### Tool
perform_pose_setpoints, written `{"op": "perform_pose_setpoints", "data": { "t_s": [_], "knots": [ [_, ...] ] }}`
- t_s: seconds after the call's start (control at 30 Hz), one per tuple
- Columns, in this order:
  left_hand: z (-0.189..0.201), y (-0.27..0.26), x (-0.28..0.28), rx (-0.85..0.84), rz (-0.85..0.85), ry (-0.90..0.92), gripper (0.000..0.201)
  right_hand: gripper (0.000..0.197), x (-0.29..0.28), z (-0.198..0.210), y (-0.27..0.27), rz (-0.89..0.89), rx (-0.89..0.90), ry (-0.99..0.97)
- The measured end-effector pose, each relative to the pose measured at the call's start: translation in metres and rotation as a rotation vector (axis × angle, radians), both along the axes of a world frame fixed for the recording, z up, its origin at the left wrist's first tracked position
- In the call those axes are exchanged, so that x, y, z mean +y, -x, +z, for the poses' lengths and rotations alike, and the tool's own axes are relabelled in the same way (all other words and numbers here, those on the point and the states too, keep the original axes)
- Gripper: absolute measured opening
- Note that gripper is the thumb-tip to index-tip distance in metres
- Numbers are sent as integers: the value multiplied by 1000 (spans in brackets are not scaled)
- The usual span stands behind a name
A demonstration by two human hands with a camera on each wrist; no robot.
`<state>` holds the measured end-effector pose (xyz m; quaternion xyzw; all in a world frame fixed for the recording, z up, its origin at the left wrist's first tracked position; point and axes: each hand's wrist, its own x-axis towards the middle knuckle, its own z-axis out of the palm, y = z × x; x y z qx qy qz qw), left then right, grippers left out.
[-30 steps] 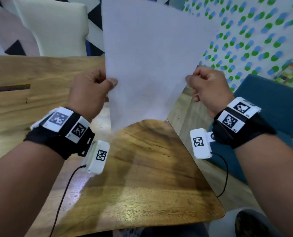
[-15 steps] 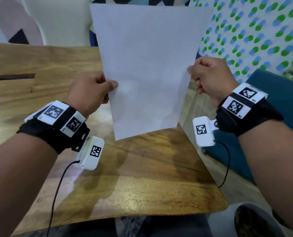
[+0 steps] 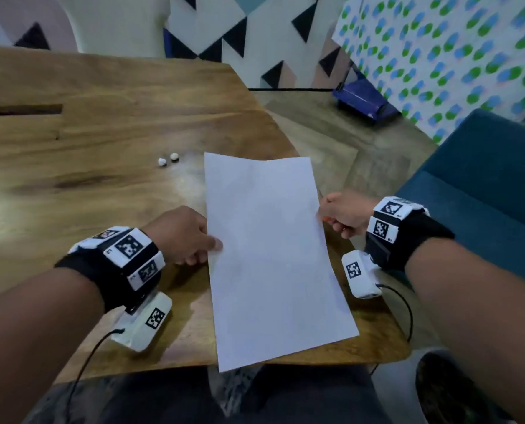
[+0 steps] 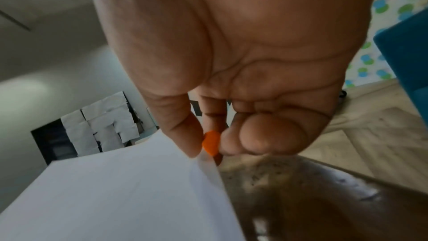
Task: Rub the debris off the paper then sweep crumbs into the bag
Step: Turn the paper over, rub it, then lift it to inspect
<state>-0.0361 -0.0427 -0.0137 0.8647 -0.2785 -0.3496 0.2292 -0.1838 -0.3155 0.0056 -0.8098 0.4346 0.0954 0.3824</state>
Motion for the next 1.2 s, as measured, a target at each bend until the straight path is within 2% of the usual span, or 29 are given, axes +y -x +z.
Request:
{"op": "perform_pose_setpoints", "data": {
  "t_s": [0.07,0.17,0.23,0.3,0.43,0.53,0.6,0.73,0.9,1.03,1.2],
  "knots": [
    [3,0,2,-27,-71,-136,39,9,1,1,2,13,-14,76],
    [20,-5,-3,-317,-191,-250,52,11,-2,7,-1,29,-121,193],
    [27,-4,-13,-479,-273,-197,45,15,3,7,-8,111,-182,220],
    [26,4,-27,-540,-375,-111,42,18,13,3,-16,215,-174,238],
    [-5,16,-58,-571,-713,-115,98,12,34,-5,-29,362,-80,317],
    [-22,20,-68,-600,-923,-123,107,8,38,-8,-26,411,-72,360],
    [-28,16,-69,-649,-924,-164,107,11,37,-10,-23,445,-75,382],
    [-28,6,-69,-647,-814,-219,119,11,35,-19,-20,499,-50,402],
    [-27,10,-69,-614,-816,-296,141,8,38,-25,-29,508,-2,446],
    [-29,10,-69,-616,-817,-316,144,7,45,-24,-27,549,9,485],
    [-32,10,-68,-631,-834,-320,143,8,81,-26,2,767,-10,407]
  ]
}}
